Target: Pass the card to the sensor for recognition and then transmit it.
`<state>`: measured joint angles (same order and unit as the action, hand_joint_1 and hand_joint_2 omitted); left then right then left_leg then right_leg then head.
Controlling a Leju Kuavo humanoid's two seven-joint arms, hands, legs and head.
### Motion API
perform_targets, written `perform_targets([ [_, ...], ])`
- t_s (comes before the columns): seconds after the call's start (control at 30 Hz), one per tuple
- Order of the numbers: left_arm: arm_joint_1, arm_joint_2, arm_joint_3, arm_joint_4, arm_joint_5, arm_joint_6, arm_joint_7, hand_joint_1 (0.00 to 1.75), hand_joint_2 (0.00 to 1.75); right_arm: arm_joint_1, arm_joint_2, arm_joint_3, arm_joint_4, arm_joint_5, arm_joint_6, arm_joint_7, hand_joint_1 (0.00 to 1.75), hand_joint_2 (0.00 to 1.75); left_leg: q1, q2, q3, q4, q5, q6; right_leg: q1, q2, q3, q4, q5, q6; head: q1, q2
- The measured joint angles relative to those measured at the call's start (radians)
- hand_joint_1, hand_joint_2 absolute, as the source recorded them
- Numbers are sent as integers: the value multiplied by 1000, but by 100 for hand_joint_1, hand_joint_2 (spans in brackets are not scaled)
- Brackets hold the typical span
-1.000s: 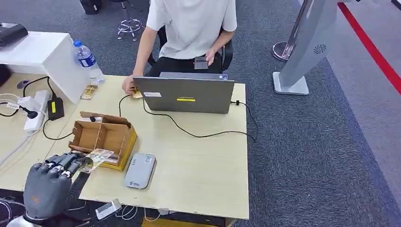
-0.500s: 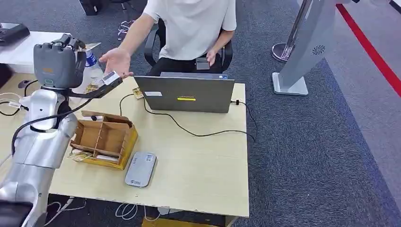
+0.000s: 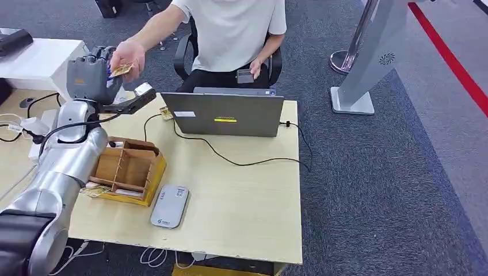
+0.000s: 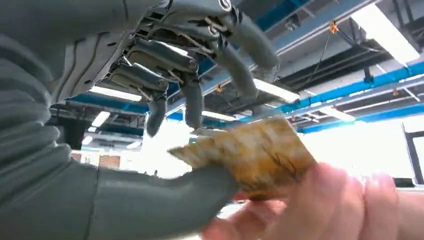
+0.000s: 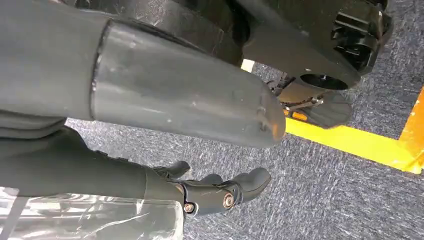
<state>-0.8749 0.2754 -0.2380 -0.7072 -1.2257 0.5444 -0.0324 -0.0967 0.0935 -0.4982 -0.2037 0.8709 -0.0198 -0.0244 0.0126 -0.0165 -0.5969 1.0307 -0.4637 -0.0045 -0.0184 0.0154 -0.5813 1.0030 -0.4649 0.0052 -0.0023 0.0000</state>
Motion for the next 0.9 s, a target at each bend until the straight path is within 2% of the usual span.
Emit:
perform_targets([
  [0.17, 13, 1, 0, 10, 19, -3, -17, 0, 175, 3, 0, 0, 0, -8, -5, -9, 0, 0, 0, 0, 0, 0, 0, 0, 0, 0, 0, 0, 0, 0, 0, 0],
  [0.23, 47, 8, 0, -23, 35, -16, -22, 0, 175, 7, 0, -1, 0, -17, -10, -15, 0, 0, 0, 0, 0, 0, 0, 0, 0, 1, 0, 0, 0, 0, 0, 0],
  [0.33, 123, 34, 0, -127, 78, -56, -31, 0, 175, 22, 0, -8, 0, -30, -17, -31, 0, 0, 0, 1, -1, 0, -1, 0, 0, 1, 0, 0, 0, 0, 0, 0],
  [0.43, 216, 82, 0, -270, 121, -105, -31, 0, 175, 36, -1, -23, 0, -43, -21, -39, 0, 0, 0, 2, -2, -1, -2, 0, 0, 2, -1, 0, -1, 0, 0, 0],
  [0.5, 308, 135, 9, -383, 166, -136, -33, 0, 175, 41, -2, -33, 0, -51, -26, -43, 0, 0, 0, 8, -1, -2, -4, -3, 0, 9, -2, 1, -1, 0, 1, 0],
  [0.53, 361, 181, 27, -463, 204, -151, -40, 0, 175, 47, -2, -41, 0, -57, -31, -45, 0, 0, 0, 11, 0, -2, -5, -2, 0, 12, -3, 1, -1, -1, 0, 0],
  [0.6, 471, 231, 90, -597, 262, -169, -73, 0, 175, 56, -3, -56, 0, -60, -34, -48, 0, 0, 0, 13, 0, -2, -6, -3, 0, 13, -3, 1, -3, -3, 0, 0],
  [0.7, 660, 296, 232, -774, 372, -170, -138, 0, 175, 64, -3, -76, 0, -68, -40, -59, 0, 0, 0, 14, 1, -3, -8, -3, 0, 15, -3, 1, -5, -1, 0, 0],
  [0.8, 849, 314, 418, -908, 495, -192, -219, 0, 175, 67, -5, -93, 0, -70, -43, -64, 0, 0, 1, 16, 2, -3, -10, -3, 0, 15, -2, 1, -8, -3, -1, 0],
  [0.9, 966, 298, 614, -966, 653, -282, -310, 0, 175, 69, -6, -109, 0, -73, -46, -72, 0, 0, 1, 13, 2, -3, -12, -3, 0, 13, -1, 1, -9, -2, 0, 0],
])
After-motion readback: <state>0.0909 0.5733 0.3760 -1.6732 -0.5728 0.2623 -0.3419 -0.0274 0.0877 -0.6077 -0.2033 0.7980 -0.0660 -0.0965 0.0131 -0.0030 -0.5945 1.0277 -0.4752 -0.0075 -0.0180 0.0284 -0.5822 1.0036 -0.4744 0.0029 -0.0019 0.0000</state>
